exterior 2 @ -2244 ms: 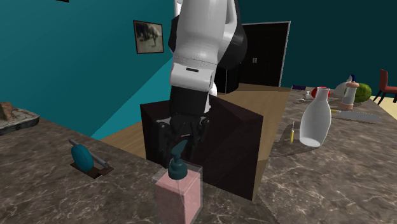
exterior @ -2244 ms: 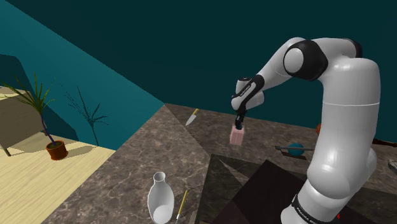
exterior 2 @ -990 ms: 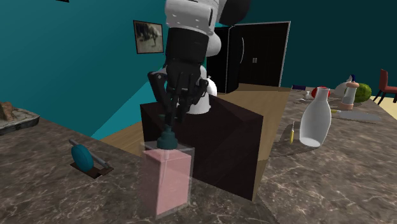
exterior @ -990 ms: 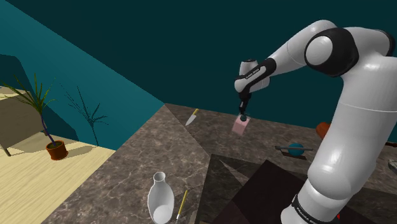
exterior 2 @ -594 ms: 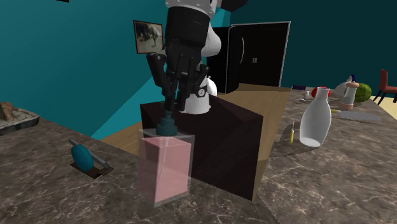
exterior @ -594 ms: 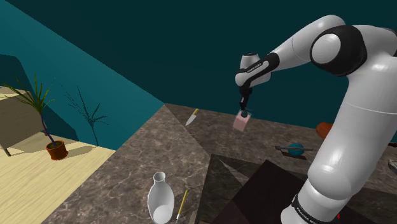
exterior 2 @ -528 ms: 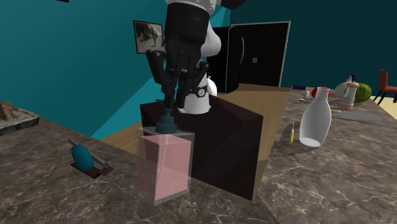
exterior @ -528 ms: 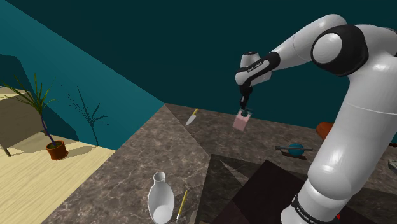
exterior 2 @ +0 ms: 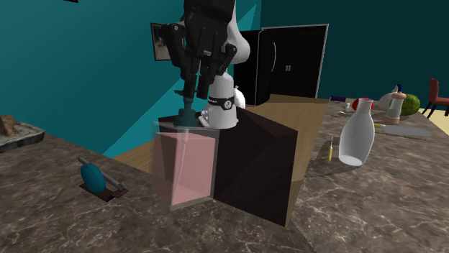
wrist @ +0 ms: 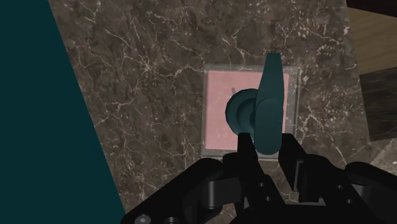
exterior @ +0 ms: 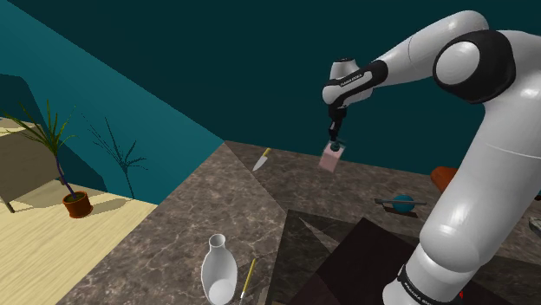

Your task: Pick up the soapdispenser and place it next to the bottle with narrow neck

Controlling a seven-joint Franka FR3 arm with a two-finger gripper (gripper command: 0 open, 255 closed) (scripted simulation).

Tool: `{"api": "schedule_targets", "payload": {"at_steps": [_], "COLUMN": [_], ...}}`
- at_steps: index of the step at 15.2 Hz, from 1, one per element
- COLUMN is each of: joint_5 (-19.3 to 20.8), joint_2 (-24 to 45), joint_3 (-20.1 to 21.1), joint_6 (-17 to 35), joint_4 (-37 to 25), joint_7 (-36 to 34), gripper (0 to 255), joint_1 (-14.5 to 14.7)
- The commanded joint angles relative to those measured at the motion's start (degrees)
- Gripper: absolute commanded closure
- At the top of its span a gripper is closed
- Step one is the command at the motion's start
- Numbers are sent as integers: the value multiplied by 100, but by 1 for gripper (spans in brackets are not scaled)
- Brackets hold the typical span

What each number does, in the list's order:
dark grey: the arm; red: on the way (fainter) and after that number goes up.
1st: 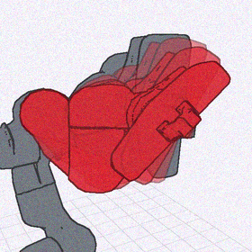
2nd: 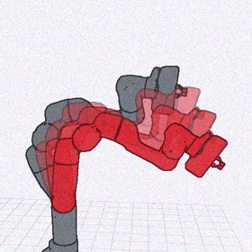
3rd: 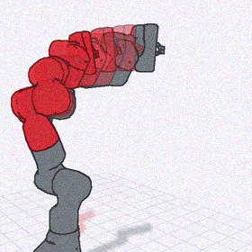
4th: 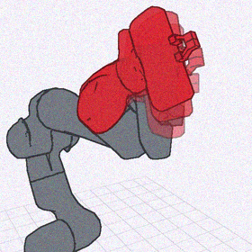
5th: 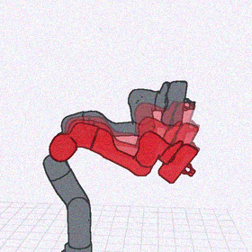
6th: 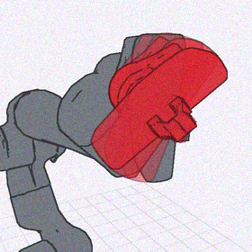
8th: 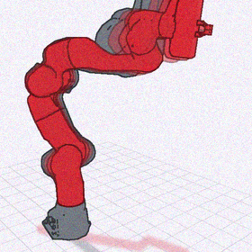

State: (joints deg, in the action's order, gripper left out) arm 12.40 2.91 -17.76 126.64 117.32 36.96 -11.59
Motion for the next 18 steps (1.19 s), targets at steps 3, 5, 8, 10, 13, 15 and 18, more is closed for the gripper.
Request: {"api": "schedule_targets", "payload": {"at_steps": [3, 5, 8, 10, 13, 15, 18], "joint_5": [1, -1, -6, -10, -18, -25, -36], "joint_2": [-120, -168, -231, -266, -311, -334, -359], "joint_3": [10, 14, 21, 26, 33, 37, 43], "joint_6": [-310, -457, -678, -826, -1047, -1196, -1419], "joint_4": [-194, -296, -457, -572, -753, -880, -1081], "joint_7": [36, 57, 88, 110, 145, 168, 205], "gripper": [255, 255, 255, 255, 255, 255, 255], "joint_1": [14, 19, 27, 31, 38, 42, 48]}}
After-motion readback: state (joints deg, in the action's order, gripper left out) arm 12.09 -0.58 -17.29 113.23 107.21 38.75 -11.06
